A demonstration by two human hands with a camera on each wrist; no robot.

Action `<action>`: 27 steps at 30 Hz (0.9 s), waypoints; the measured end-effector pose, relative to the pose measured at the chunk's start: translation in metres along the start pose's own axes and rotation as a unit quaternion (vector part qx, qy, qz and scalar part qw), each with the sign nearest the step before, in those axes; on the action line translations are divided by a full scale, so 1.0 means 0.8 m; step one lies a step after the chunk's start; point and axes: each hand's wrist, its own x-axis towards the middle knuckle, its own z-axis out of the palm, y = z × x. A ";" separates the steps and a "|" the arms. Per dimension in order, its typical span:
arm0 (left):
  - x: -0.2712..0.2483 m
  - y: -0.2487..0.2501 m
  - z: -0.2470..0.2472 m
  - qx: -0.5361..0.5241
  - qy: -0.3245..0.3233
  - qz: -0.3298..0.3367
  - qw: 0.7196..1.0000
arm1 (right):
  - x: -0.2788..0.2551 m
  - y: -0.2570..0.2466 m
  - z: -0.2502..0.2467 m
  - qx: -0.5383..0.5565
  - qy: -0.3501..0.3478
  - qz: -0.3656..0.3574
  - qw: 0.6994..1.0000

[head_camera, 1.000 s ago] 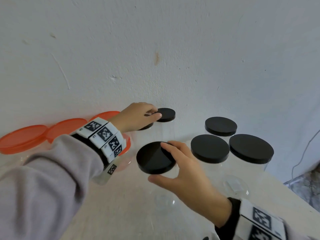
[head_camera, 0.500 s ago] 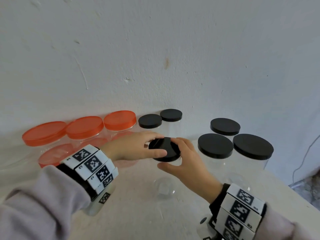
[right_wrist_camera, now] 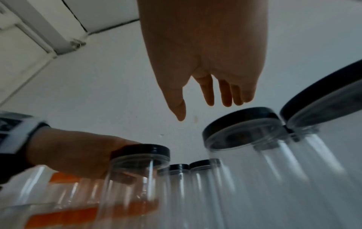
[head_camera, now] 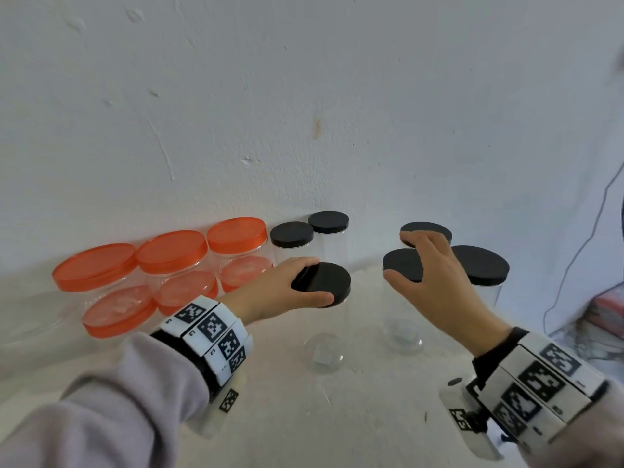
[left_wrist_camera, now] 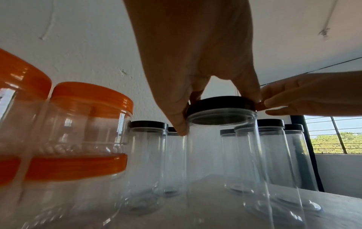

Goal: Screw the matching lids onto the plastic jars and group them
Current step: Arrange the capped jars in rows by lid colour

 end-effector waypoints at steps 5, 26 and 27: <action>-0.004 -0.001 0.010 -0.062 0.014 -0.029 0.998 | 0.006 0.009 -0.001 -0.090 -0.062 0.052 0.993; -0.008 0.018 0.046 -0.067 0.166 -0.024 0.984 | 0.050 -0.003 0.000 -0.169 -0.145 0.065 0.973; -0.005 0.020 0.047 -0.073 0.178 -0.028 0.981 | 0.056 -0.004 0.003 -0.154 -0.144 0.059 0.976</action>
